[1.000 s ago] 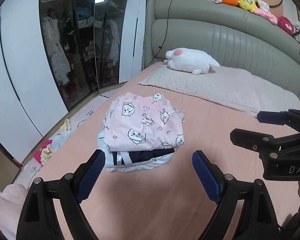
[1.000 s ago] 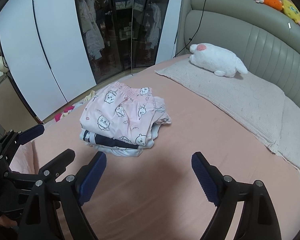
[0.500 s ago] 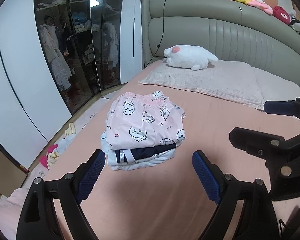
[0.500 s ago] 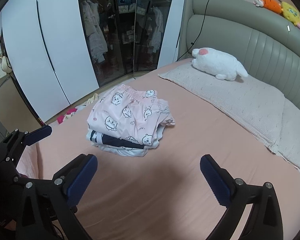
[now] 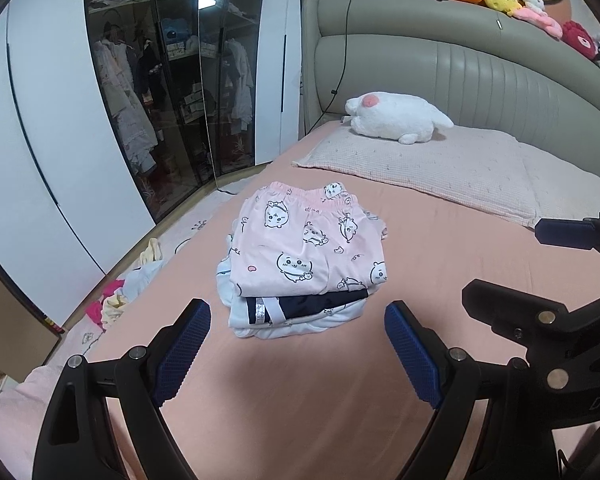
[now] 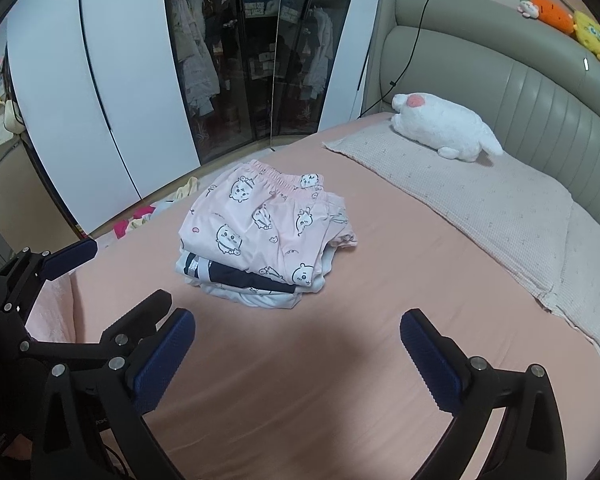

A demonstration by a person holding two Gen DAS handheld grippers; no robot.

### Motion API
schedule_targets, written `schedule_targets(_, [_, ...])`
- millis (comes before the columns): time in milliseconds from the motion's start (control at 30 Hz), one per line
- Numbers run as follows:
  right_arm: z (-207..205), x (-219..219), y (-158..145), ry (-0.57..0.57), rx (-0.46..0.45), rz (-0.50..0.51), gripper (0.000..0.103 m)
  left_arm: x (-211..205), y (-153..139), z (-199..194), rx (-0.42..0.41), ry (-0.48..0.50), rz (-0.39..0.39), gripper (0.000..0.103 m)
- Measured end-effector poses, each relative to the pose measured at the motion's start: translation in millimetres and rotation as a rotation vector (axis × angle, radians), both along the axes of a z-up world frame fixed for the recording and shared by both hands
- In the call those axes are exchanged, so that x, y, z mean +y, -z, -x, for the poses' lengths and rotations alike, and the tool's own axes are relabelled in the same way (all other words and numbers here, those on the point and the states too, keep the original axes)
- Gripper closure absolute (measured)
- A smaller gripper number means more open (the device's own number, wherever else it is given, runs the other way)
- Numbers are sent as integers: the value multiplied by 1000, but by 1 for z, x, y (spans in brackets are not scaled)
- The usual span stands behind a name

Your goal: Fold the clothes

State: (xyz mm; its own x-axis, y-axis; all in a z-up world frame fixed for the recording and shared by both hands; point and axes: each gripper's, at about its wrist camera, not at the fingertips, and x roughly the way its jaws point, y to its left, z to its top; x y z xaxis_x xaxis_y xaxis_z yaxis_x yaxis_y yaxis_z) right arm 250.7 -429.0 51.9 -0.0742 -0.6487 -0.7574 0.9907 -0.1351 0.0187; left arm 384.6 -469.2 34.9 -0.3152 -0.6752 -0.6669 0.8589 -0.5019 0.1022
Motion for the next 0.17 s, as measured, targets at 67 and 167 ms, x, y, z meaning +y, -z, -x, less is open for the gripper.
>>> schedule_targets(67, [0, -1, 0, 1, 1, -4, 1, 0, 0, 0, 2, 3, 2, 14])
schedule_targets(167, [-1, -1, 1, 3, 3, -11, 1, 2, -1, 1, -1, 6, 12, 14])
